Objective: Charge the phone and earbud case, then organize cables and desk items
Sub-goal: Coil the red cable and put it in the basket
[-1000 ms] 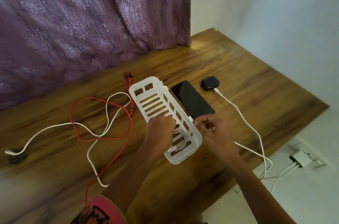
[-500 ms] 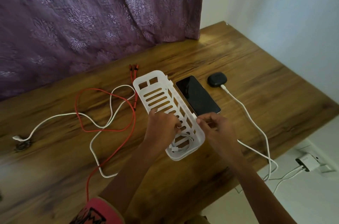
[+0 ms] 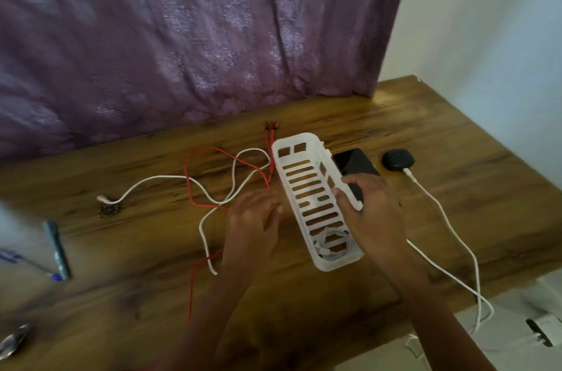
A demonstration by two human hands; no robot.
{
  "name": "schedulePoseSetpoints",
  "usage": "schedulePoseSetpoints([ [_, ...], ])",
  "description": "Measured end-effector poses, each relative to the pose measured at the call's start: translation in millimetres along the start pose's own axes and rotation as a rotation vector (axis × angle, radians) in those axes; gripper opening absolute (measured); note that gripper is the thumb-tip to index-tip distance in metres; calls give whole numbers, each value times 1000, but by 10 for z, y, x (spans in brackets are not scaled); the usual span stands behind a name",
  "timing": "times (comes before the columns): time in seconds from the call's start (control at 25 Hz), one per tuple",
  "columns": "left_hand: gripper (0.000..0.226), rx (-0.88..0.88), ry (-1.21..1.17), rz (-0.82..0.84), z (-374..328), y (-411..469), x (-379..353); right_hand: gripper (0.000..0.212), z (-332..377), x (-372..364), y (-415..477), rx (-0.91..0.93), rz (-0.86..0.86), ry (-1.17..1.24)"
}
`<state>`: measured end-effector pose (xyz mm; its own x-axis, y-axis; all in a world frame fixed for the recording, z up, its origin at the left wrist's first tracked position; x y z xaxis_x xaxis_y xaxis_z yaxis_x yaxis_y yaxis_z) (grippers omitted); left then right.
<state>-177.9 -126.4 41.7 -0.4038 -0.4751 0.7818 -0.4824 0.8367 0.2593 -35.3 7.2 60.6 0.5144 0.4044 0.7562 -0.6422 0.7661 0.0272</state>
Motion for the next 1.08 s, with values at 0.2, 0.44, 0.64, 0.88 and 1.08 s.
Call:
schedulePoseSetpoints([
  [0.2,15,226,-34,-173,599,-646,678,24,846,-578,-88,356,63,-50],
  [0.44,17,532,-25,-253,1246,-1596,1110,36,1554,-1874,-580,793,577,-231],
  [0.64,12,580,-15,-227,1369,-2031,1167,34,1634,-2311,-921,989,693,-364],
  [0.88,17,594,-226,-48,1306,-2187,1001,26,1664,-2330,-875,809,696,-269],
  [1.08,16,501,-309,44,1073,-1892,985,23,1800,-2116,-800,735,600,-113],
])
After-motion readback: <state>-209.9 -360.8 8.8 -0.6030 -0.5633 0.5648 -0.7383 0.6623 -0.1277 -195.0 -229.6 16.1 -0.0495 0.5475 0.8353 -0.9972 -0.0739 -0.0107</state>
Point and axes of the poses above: each hand's wrist, its own y-axis towards the middle knuckle, its own x-axis out of the back of the hand, z = x × y, the point moved 7 cm from there along y, towards the middle knuckle, and after that the axes turned 11 degrees about z, right-handed, at the moved point
